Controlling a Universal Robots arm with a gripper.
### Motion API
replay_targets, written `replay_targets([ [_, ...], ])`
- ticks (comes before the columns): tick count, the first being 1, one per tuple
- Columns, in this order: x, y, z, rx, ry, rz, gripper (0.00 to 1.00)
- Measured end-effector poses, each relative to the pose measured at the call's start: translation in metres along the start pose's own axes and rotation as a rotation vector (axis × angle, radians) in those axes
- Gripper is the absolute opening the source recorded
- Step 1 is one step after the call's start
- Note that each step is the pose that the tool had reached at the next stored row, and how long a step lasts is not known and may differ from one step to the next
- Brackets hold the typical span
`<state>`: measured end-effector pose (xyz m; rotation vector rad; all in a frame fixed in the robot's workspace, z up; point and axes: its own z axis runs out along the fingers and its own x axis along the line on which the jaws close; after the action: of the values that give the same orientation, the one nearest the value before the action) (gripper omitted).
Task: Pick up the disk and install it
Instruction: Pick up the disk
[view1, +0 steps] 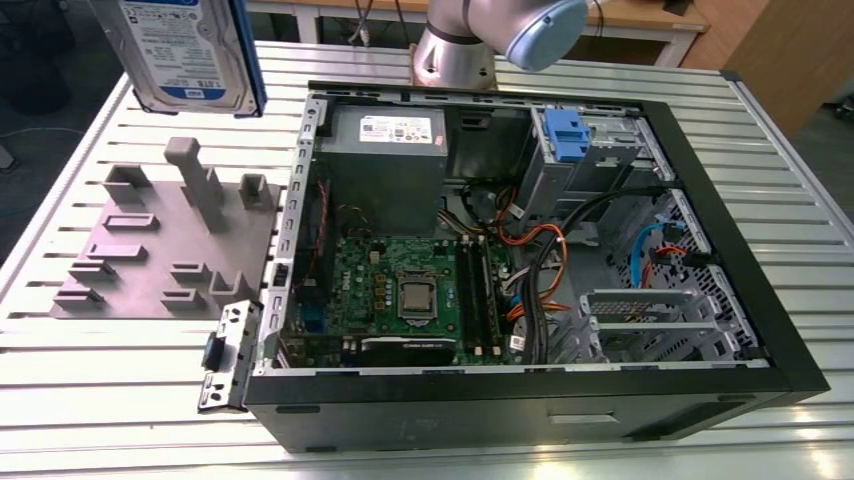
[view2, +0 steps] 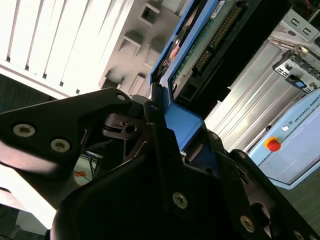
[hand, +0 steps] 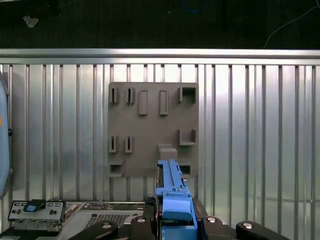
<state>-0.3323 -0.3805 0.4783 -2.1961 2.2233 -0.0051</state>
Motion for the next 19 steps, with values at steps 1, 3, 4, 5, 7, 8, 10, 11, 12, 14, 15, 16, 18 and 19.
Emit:
replay_targets([
  [1, 0.0027, -0.0003, 0.0002, 0.0, 0.0, 0.0, 0.36],
  [3, 0.0055, -0.0037, 0.0009, 0.0002, 0.0, 0.0, 0.36],
  [4, 0.0061, -0.0064, 0.0013, 0.0, 0.0001, 0.0, 0.36],
  [5, 0.0064, -0.0103, 0.0016, 0.0, 0.0001, 0.0, 0.36],
  [7, 0.0065, -0.0196, 0.0025, -0.0001, 0.0002, 0.0, 0.36],
  [8, 0.0065, -0.024, 0.0029, 0.0, 0.0001, 0.0, 0.36],
  [10, 0.0065, -0.033, 0.0036, 0.0, 0.0001, 0.0, 0.36],
  [11, 0.0065, -0.0376, 0.0039, 0.0, 0.0001, 0.0, 0.36],
  [12, 0.0064, -0.042, 0.0043, 0.0, 0.0001, 0.0, 0.36],
  [14, 0.0065, -0.0513, 0.005, 0.0001, 0.0, 0.0, 0.36],
  [15, 0.0066, -0.0557, 0.0052, 0.0, 0.0001, 0.0, 0.36],
  [16, 0.0067, -0.0597, 0.0055, 0.0001, 0.0001, 0.0, 0.36],
  [18, 0.0067, -0.0632, 0.0057, 0.0, 0.0001, 0.0, 0.36],
  [19, 0.0067, -0.0633, 0.0057, 0.0, 0.0001, 0.0, 0.36],
])
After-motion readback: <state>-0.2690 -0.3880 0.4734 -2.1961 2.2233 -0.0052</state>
